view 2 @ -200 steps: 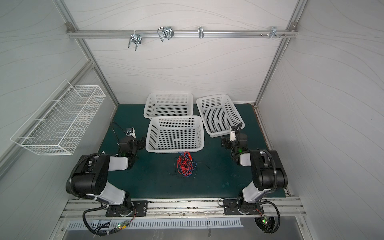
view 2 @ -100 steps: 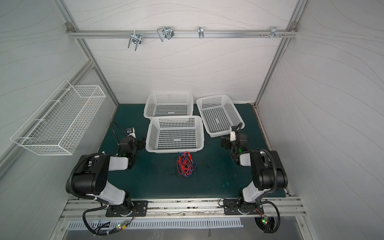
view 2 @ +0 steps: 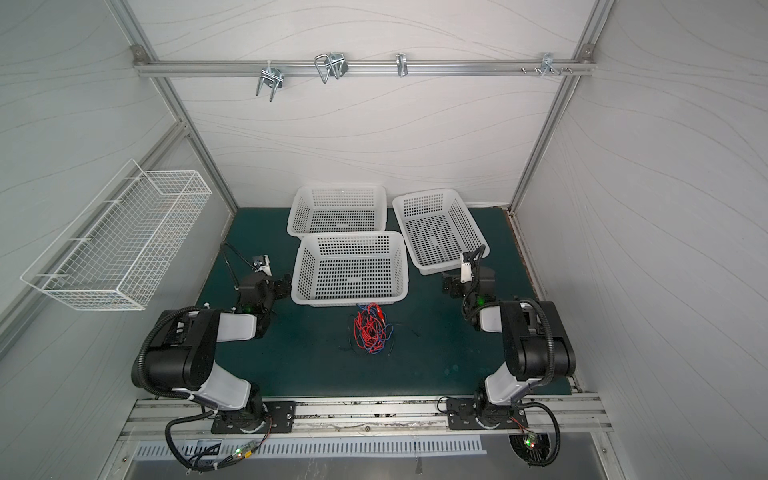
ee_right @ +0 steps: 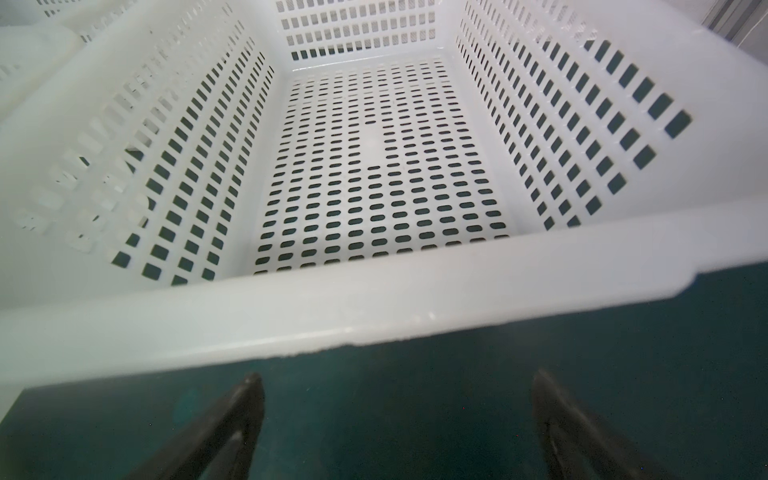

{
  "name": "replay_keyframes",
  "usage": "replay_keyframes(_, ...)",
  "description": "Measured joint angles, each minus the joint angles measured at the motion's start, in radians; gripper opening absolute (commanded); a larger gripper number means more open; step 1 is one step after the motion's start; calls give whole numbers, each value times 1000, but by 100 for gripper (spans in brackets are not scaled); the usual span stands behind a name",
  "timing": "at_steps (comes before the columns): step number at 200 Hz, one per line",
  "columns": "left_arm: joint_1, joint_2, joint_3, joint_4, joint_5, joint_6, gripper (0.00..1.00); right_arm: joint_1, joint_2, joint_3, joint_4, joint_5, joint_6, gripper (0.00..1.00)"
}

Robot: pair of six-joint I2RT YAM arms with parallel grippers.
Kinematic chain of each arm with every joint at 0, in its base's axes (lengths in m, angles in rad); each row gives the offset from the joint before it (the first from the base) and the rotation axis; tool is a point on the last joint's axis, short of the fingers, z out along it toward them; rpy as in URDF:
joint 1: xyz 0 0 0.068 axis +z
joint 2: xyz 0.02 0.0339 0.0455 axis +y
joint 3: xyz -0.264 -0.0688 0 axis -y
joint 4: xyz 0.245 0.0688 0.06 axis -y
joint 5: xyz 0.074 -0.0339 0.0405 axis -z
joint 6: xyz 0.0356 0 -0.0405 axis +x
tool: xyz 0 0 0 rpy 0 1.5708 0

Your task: Untangle the cables

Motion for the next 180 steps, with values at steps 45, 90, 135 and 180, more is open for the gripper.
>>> replay_keyframes(45, 0, -202, -15, -66, -44, -22, 100, 13, -173, 97, -230, 72, 11, 99)
replay_keyframes(90, -1, -304, 48, -291, -72, -73, 100, 23, -284, 138, -411, 169, 73, 99)
replay_keyframes(135, -2, -407, 71, -485, -98, -124, 100, 44, -358, 147, -588, 225, 142, 99)
replay_keyframes(180, -15, -566, 71, -608, -61, -200, 100, 78, -472, 164, -708, 214, 198, 99)
